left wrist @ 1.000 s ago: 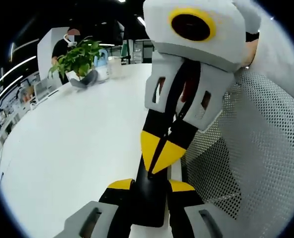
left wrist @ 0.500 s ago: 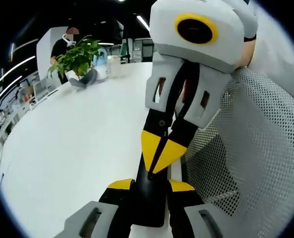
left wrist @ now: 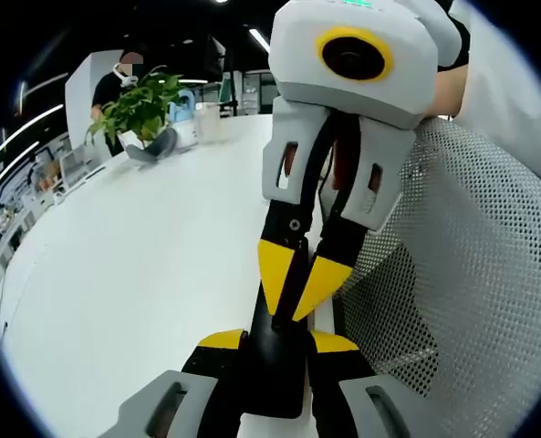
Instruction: Press the specified remote control buttons in sequence, fully releasing each button before pressing the next.
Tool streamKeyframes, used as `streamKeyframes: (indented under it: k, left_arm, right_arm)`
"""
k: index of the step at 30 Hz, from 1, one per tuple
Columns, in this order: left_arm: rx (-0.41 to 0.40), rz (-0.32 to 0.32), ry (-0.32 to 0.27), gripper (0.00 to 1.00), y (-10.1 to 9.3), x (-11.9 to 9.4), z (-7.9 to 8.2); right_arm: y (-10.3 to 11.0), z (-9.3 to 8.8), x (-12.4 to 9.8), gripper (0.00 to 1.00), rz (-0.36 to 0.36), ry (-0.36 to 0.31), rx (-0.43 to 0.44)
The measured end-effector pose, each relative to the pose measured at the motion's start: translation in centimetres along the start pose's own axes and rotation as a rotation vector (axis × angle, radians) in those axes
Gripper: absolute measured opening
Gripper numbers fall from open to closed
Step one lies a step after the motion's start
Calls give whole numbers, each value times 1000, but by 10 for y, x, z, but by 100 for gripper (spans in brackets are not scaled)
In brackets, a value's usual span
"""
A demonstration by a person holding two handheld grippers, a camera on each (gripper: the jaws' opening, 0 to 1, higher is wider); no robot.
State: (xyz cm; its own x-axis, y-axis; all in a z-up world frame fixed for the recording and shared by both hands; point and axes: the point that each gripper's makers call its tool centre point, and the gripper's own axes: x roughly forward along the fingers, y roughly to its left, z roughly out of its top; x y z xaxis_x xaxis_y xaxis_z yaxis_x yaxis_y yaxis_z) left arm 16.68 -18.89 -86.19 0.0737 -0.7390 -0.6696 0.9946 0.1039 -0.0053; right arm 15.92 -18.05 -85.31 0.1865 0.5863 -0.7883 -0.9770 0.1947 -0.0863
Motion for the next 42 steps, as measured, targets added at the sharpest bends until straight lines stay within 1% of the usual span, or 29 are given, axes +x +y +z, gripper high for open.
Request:
streamKeyframes:
  k: [7,10,11,13,16,18,20,26,28,32,36,42]
  left_arm:
    - [0,-3,-1,25,-1,0,0]
    - [0,-3,-1,25,-1,0,0]
    - [1,-3,0,25,-1,0,0]
    - [1,-3,-1,25,-1,0,0]
    - [2,-4,0,25,-1,0,1]
    - [3,-5,1,25,0,1,1]
    - [2,-4,1,25,0,1,1]
    - [1,-5,-1,25,0,1,2]
    - [0,-5,-1,25,0,1,2]
    - [-1,-4,-2,25,1,2,2]
    - [-2,-4,-3,25,1,2,2]
    - [-8,1,1,26,2,2,2]
  right_arm:
    - [3,0,-1,5,11,-13,18]
    - [5,0,-1,9,30,-20,28]
    - [6,0,-2,10,31,-19,19]
    - [4,-3,-3,12,23,-5,3]
    - [-1,-9,-5,13,16,3,9]
    - [-5,-12,-8,15,15,-1,38]
    - [-8,-14,-10,16,16,-2,48]
    - [-7,-21,-12,19,28,7,52]
    - [-8,-21,-13,19,37,-4,77]
    - [-11,-24,-15,20,36,-2,102]
    - [-10,-26,-17,21,44,-4,110]
    - [-11,-27,-16,20,36,1,110]
